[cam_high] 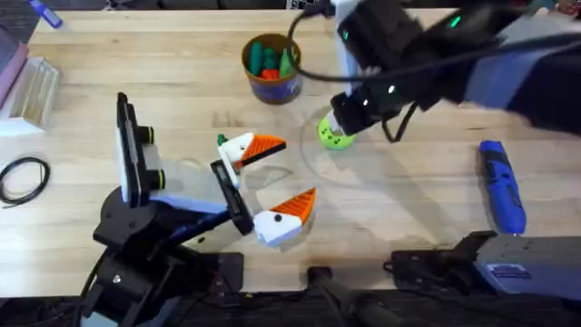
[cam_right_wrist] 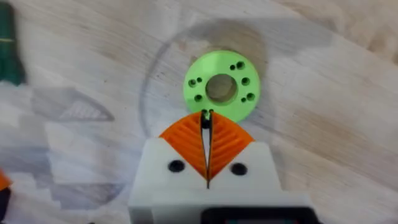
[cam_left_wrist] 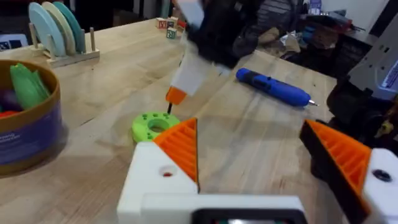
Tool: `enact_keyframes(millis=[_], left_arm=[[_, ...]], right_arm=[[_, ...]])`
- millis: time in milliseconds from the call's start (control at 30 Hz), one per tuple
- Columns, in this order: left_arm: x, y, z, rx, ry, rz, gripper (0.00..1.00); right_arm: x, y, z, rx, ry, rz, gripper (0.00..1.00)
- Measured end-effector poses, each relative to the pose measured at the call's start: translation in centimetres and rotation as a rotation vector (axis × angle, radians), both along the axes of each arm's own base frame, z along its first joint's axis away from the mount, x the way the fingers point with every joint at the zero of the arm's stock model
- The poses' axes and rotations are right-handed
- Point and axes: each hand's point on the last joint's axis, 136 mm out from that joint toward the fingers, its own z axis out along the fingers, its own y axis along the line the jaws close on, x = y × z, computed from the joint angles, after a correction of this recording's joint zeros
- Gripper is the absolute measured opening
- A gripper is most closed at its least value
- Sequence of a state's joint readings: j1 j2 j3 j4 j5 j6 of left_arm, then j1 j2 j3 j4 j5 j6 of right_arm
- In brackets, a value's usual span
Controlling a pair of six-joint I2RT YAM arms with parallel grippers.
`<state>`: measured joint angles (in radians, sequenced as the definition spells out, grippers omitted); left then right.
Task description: Pick up the gripper from the table and insert it into the empty holder that is missing its gripper. Then pick up a screw, insert it into the mounting hole, and use the screwdriver to tighten it. Finally, clean up the table by picking up the vegetable and placing it into the bucket.
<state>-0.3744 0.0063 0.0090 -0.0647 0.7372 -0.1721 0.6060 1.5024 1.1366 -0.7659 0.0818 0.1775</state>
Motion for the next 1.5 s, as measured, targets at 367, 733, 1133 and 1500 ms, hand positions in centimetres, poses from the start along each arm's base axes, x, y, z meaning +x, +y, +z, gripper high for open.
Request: enact_keyframes(millis=[367, 733, 1133, 1500], left_arm=[[0.0, 0.0, 0.0, 0.0, 0.0, 0.0, 0.985], [0.0, 0.0, 0.0, 0.0, 0.0, 0.0, 0.986], [0.0, 0.0, 0.0, 0.014, -0.028, -0.001, 0.986], [0.0, 0.0, 0.0, 0.026, -0.052, -0.003, 0.986]], right_arm=[[-1.4, 7.6, 13.0, 0.088, -0.203, 0.402, 0.007], [-7.3, 13.8, 14.2, 0.126, -0.239, 0.696, 0.006], [-8.4, 15.8, 12.0, 0.103, -0.198, 0.75, 0.006], [-8.4, 15.9, 12.1, 0.107, -0.199, 0.747, 0.006]])
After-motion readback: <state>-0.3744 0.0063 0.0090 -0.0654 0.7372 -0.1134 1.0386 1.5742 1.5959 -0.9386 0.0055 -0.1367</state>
